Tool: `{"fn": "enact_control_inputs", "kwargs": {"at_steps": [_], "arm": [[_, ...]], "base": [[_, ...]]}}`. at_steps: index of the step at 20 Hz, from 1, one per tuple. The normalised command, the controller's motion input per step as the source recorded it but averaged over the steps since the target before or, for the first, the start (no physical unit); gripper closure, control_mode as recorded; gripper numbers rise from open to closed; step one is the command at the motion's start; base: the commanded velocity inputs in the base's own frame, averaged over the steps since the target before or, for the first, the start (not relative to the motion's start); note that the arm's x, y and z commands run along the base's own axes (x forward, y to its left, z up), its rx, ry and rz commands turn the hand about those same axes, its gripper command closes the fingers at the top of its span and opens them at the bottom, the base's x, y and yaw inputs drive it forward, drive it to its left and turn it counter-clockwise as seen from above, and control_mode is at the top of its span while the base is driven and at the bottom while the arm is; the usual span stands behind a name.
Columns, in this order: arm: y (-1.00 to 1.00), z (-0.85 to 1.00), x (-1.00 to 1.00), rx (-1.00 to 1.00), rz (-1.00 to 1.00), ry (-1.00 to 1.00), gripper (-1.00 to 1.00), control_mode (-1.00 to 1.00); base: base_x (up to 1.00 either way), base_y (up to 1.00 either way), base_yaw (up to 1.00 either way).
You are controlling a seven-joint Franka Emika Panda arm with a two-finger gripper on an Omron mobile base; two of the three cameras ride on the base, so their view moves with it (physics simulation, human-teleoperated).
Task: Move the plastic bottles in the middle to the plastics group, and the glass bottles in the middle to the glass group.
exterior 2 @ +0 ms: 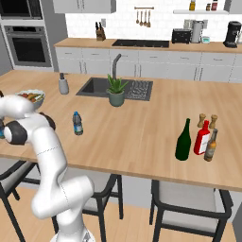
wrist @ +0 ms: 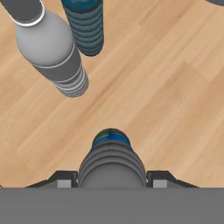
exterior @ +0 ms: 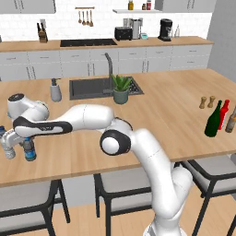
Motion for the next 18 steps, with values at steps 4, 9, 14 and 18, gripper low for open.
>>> {"fn": "enact_control_inputs", "kwargs": {"at_steps": [4,9,14,18], "arm": [[0.21,0.0,0.01,0.0,0.0,0.0,1.0,-1.0],[0.36,0.0,0.06,0.0,0.0,0.0,1.0,-1.0],[0.23,0.0,0.03,0.0,0.0,0.0,1.0,-1.0],[0.08,-0.11,0.0,0.0,0.0,0.0,1.0,-1.0]], "base": [[0.0,0.0,0.0],[0.0,0.0,0.0],[0.0,0.0,0.0],[0.0,0.0,0.0]]}}
